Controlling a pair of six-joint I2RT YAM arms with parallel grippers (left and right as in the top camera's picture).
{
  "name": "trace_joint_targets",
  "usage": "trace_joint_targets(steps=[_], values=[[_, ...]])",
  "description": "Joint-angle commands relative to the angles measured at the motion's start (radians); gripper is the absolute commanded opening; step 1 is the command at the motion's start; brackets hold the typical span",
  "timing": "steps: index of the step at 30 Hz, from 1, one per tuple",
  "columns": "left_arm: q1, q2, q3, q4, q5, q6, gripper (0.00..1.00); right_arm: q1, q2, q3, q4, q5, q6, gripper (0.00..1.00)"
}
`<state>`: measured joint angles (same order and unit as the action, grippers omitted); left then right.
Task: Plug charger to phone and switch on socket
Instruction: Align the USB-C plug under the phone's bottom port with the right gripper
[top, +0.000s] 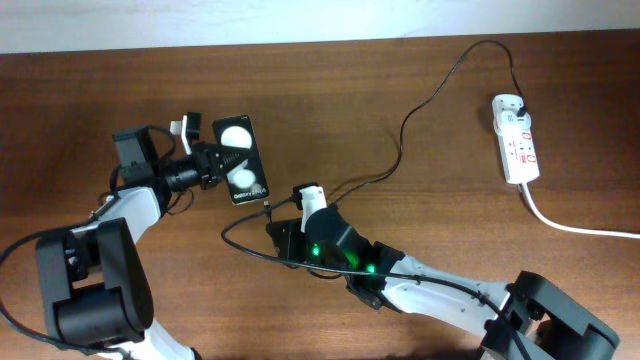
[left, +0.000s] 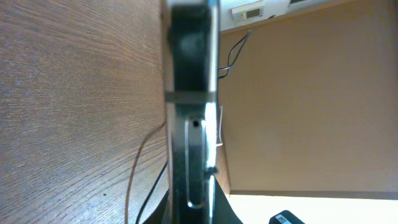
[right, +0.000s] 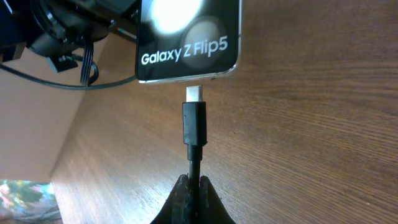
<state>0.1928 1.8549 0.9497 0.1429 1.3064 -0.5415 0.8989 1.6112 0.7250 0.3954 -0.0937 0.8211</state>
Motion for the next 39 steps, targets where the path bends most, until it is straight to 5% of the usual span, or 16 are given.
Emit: trace_joint_targets(steps=[1, 39], values=[[-0.001, -0.023, -0.002, 0.007, 0.04, -0.031, 0.0, -0.003, 0.022, -0.002, 0.033, 0.023, 0.026, 0.04], [-0.027, -0.023, -0.002, 0.029, 0.041, -0.066, 0.0, -0.002, 0.08, -0.002, 0.111, -0.052, 0.022, 0.04]])
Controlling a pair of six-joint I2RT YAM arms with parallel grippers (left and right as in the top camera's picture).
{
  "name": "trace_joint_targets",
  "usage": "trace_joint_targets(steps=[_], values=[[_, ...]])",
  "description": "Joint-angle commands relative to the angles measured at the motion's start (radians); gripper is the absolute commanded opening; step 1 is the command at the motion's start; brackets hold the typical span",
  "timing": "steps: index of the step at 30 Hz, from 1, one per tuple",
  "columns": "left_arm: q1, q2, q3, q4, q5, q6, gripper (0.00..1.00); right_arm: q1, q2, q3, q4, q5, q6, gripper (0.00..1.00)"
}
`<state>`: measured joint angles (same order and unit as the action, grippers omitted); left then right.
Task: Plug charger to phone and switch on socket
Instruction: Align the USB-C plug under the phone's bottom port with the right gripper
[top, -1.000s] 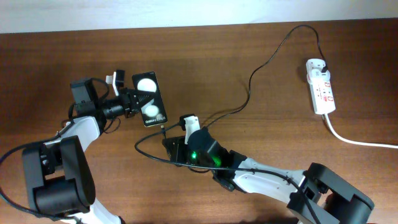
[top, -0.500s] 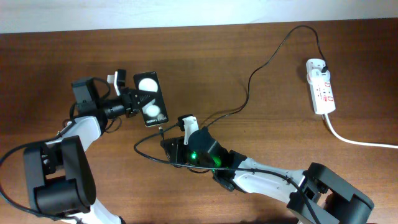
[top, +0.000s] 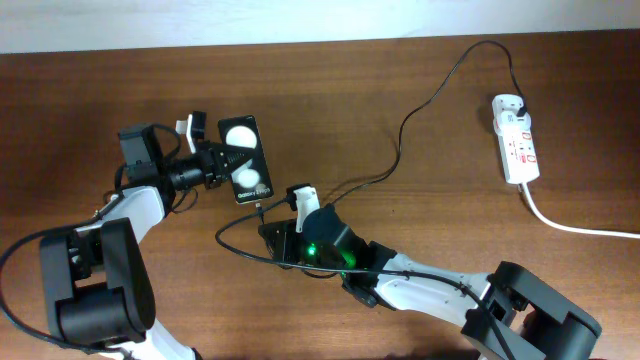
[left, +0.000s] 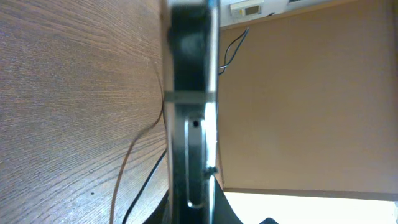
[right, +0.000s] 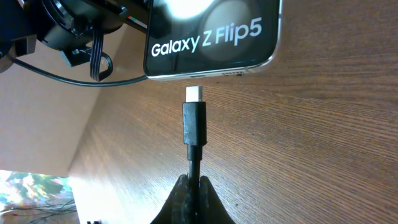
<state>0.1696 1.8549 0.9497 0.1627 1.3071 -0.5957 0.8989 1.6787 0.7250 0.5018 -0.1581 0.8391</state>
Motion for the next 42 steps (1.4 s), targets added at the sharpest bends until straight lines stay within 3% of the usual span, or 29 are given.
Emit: trace_joint_targets(steps=[1, 42], values=[[-0.004, -0.023, -0.002, 0.009, 0.04, -0.011, 0.0, -0.002, 0.012, -0.002, 0.005, 0.013, 0.004, 0.04], [-0.034, -0.023, -0.002, 0.074, 0.088, -0.011, 0.0, -0.003, 0.013, -0.002, 0.003, 0.019, -0.046, 0.04]])
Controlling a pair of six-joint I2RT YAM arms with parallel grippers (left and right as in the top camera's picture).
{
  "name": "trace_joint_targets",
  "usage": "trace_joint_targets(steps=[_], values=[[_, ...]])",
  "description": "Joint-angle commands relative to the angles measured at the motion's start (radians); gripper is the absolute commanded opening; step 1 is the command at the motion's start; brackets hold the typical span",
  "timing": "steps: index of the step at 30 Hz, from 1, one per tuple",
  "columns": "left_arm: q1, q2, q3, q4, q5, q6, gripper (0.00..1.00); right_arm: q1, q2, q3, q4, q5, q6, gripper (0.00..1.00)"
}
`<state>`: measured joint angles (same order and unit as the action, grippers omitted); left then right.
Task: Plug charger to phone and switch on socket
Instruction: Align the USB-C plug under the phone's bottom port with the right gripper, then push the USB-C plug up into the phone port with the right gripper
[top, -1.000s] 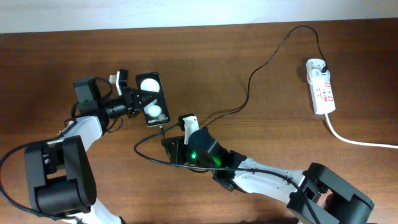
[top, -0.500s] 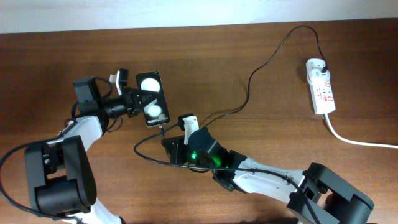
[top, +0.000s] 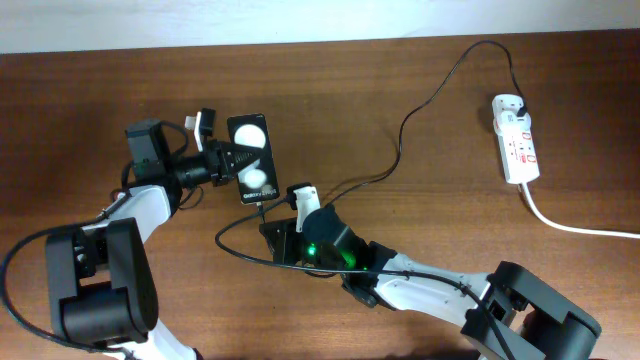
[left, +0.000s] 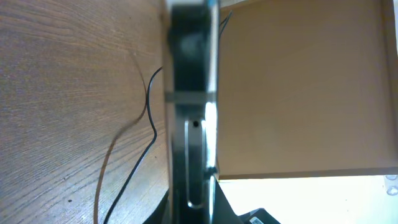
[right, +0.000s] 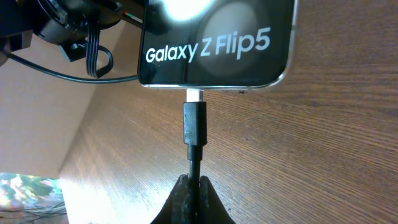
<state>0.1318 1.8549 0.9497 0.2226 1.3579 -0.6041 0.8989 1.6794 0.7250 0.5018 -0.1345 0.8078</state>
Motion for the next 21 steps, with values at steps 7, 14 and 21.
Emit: trace_joint_targets(steps=[7, 14, 21], values=[[0.008, -0.023, -0.002, 0.031, 0.037, -0.003, 0.0, -0.004, 0.012, -0.002, 0.003, -0.035, -0.018, 0.04], [0.009, -0.023, -0.002, 0.031, -0.005, -0.002, 0.0, -0.004, 0.012, -0.002, 0.003, -0.012, -0.018, 0.04], [0.012, -0.023, -0.002, 0.03, -0.042, -0.002, 0.0, -0.004, 0.012, -0.002, -0.022, -0.011, -0.018, 0.04]])
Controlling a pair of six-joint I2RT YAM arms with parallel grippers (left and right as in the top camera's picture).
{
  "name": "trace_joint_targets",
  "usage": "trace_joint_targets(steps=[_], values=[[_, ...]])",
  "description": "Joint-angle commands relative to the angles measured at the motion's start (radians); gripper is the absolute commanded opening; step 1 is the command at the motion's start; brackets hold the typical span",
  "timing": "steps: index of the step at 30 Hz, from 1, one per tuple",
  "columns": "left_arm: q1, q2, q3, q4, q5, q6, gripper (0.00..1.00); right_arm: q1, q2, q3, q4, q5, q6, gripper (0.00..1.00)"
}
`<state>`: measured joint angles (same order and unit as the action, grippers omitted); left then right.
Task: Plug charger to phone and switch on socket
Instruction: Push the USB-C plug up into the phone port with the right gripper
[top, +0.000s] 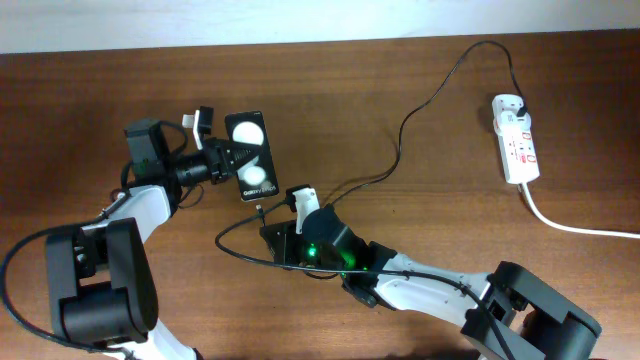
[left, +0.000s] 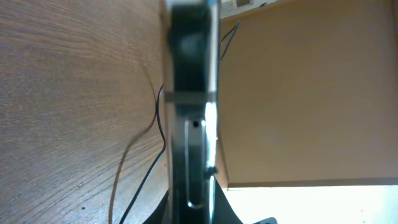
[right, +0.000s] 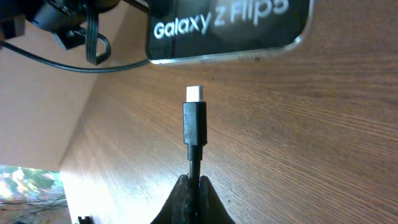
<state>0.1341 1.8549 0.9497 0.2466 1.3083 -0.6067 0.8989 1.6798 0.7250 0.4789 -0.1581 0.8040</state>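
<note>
A black Galaxy Z Flip5 phone (top: 247, 157) lies on the wooden table, and my left gripper (top: 218, 158) is shut on its left edge. The left wrist view shows the phone (left: 189, 93) edge-on between the fingers. My right gripper (right: 193, 185) is shut on the black charger cable just behind its plug (right: 194, 121). The plug's silver tip points at the phone's lower edge (right: 227, 50) with a clear gap between them. In the overhead view the plug (top: 262, 211) sits just below the phone. The white socket strip (top: 517, 139) lies at the far right with the cable plugged in.
The black charger cable (top: 420, 105) loops across the table from the socket strip to my right gripper. A white mains lead (top: 575, 227) runs off the right edge. My right arm (top: 400, 275) stretches across the front of the table.
The plug tip was right at the phone's lower edge; now a clear gap separates them. The phone has shifted slightly up and left.
At first my right gripper held the plug just short of the phone's port. It stayed close below the edge, then the tip reached the edge as the phone turned square. Now the plug stands apart from the phone again.
</note>
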Motion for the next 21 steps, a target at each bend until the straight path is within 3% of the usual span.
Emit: trace_joint_targets(steps=[1, 10, 21], values=[[0.018, -0.023, -0.002, 0.004, 0.011, 0.0, 0.0, -0.007, 0.011, -0.002, 0.003, 0.012, -0.014, 0.04], [0.023, -0.023, -0.002, 0.003, 0.066, -0.001, 0.0, -0.036, 0.011, -0.002, 0.066, -0.023, -0.013, 0.04], [0.021, -0.023, -0.002, 0.003, 0.068, -0.109, 0.0, -0.035, 0.011, -0.002, 0.06, -0.041, -0.013, 0.04]])
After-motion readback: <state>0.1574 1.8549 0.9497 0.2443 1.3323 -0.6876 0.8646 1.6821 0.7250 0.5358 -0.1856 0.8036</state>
